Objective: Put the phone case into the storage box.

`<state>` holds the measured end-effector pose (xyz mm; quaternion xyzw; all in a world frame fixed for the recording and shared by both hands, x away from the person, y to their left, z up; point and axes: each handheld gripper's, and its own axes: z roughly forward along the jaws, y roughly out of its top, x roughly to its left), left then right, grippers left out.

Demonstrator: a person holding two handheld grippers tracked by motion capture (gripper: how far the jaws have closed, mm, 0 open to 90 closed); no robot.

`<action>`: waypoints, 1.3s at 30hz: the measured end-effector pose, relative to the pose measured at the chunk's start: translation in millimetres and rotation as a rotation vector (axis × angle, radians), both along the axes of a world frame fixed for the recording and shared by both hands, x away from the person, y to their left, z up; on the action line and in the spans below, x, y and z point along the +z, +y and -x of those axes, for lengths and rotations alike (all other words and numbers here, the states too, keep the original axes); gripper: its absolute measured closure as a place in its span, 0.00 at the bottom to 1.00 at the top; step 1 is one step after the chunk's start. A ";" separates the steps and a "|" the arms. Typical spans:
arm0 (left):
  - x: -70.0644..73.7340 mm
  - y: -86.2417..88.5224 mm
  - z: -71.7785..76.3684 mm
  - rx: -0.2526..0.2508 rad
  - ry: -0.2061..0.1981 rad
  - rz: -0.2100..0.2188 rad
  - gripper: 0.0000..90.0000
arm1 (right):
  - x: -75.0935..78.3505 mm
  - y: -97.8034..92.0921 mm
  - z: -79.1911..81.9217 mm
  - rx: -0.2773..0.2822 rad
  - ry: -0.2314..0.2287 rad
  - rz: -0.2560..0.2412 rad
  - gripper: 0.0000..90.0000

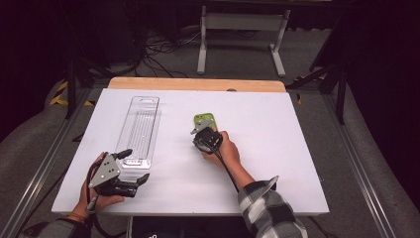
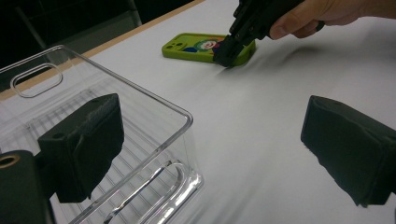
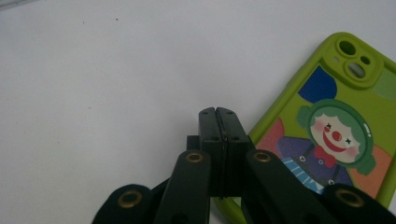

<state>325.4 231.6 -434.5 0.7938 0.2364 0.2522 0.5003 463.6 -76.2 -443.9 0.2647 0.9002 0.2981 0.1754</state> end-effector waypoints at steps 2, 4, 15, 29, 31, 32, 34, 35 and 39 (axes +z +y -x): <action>0.0 -0.2 0.1 0.000 0.001 0.001 0.08 | -0.8 -1.4 0.8 -0.005 0.002 0.010 1.00; 0.0 -0.3 0.3 0.000 0.001 0.001 0.08 | -0.7 -5.1 2.1 -0.014 0.012 0.009 1.00; -0.8 -2.0 0.6 -0.004 0.017 0.004 0.08 | 1.2 -18.5 6.6 -0.043 0.007 -0.031 1.00; -0.5 1.4 -1.2 0.009 0.013 0.017 0.08 | 17.7 -30.9 28.6 -0.016 -0.093 -0.150 0.94; -0.3 1.4 -1.2 0.007 0.010 0.008 0.08 | 20.8 -34.2 33.6 -0.012 -0.113 -0.174 0.93; -0.3 1.5 -1.2 0.007 0.008 0.008 0.08 | 22.3 -35.6 35.7 -0.007 -0.124 -0.188 0.92; -0.4 1.7 -0.9 0.006 0.010 0.011 0.08 | 25.3 -38.3 40.1 -0.008 -0.149 -0.195 0.91; -0.6 1.5 -0.8 0.008 0.007 0.014 0.08 | 26.5 -40.1 42.3 -0.002 -0.157 -0.204 0.91; -0.8 0.6 -0.6 0.005 0.010 0.017 0.08 | 30.2 -48.9 50.5 -0.001 -0.192 -0.226 0.91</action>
